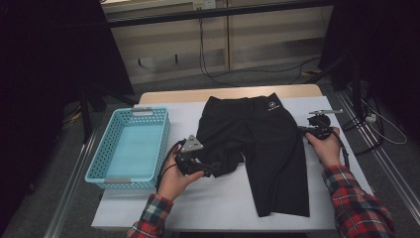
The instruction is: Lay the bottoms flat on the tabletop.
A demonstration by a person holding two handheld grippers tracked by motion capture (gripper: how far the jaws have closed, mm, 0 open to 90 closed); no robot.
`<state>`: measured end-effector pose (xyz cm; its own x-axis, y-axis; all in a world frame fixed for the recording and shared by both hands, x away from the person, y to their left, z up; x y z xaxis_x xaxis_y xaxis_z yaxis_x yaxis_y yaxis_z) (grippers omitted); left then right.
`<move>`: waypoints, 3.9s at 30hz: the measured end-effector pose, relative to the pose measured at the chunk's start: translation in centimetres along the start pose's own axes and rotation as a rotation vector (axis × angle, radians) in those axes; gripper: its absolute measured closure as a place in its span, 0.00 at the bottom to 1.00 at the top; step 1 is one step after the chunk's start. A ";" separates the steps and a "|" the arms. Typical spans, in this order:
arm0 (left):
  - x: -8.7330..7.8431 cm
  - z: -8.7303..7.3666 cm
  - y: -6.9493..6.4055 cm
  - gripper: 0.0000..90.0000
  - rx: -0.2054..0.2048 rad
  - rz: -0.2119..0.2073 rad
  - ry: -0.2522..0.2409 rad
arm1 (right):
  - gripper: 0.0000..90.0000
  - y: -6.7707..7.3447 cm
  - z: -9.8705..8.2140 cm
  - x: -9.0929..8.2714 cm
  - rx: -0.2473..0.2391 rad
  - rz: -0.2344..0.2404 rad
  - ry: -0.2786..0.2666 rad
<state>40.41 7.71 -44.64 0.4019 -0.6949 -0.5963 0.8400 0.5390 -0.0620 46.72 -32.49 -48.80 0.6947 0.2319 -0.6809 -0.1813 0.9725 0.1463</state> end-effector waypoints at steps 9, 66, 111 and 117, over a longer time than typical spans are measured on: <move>-0.2 -0.3 0.1 0.19 -0.012 -0.001 0.000 | 1.00 -1.5 -0.2 -0.5 0.074 0.026 0.003; -0.9 -0.2 -0.8 0.19 0.010 -0.006 -0.011 | 0.80 3.4 -8.8 -10.2 -0.106 -0.028 0.093; -1.6 0.0 -1.1 0.19 0.012 -0.007 -0.022 | 1.00 0.8 -12.6 -15.6 -0.026 0.052 0.160; -1.4 -0.3 -0.9 0.19 0.008 -0.007 -0.013 | 0.90 -0.6 -12.5 -16.0 -0.023 0.028 0.137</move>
<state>38.95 8.29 -44.00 0.4011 -0.7048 -0.5852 0.8457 0.5304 -0.0592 27.01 -37.08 -46.98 0.5879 0.2524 -0.7685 -0.2163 0.9645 0.1513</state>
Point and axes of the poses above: each handheld gripper's, and its own axes: x roughly forward along the jaws, z roughly out of its top, y roughly to its left, the point moved 4 cm from there along x, roughly forward along the jaws
